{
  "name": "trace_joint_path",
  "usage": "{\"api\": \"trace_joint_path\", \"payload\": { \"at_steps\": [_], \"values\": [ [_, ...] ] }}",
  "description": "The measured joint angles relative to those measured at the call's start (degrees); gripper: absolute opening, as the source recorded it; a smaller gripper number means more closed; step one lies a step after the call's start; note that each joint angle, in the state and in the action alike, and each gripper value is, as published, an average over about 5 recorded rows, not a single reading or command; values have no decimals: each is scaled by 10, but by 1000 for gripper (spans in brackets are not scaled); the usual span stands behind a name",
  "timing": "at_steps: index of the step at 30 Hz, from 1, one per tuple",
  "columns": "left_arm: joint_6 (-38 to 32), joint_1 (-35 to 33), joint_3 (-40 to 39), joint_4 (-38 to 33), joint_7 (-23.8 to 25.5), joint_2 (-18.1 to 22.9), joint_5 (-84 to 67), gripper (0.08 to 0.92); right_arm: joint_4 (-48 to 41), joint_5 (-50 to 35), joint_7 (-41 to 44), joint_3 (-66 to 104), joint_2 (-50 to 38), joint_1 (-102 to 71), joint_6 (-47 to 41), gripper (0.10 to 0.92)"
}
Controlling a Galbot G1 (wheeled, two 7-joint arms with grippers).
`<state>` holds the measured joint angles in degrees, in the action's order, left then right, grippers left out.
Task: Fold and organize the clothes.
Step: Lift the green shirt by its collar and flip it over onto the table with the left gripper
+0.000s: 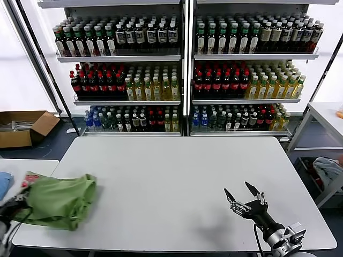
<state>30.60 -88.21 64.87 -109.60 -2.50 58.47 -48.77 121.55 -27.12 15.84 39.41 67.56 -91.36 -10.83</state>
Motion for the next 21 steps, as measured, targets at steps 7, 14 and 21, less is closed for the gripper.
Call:
{"api": "trace_joint_path", "payload": {
  "at_steps": [7, 14, 21],
  "values": [
    [6, -1, 30, -30, -21, -23, -11, 113, 5, -2, 5, 9, 2, -10, 7, 823],
    [-4, 2, -42, -122, -77, 29, 3, 113, 10, 0, 6, 15, 8, -18, 9, 823],
    [-10, 0, -206, -195, -149, 101, 35, 113, 21, 3, 2, 18, 13, -23, 6, 823]
  ]
}}
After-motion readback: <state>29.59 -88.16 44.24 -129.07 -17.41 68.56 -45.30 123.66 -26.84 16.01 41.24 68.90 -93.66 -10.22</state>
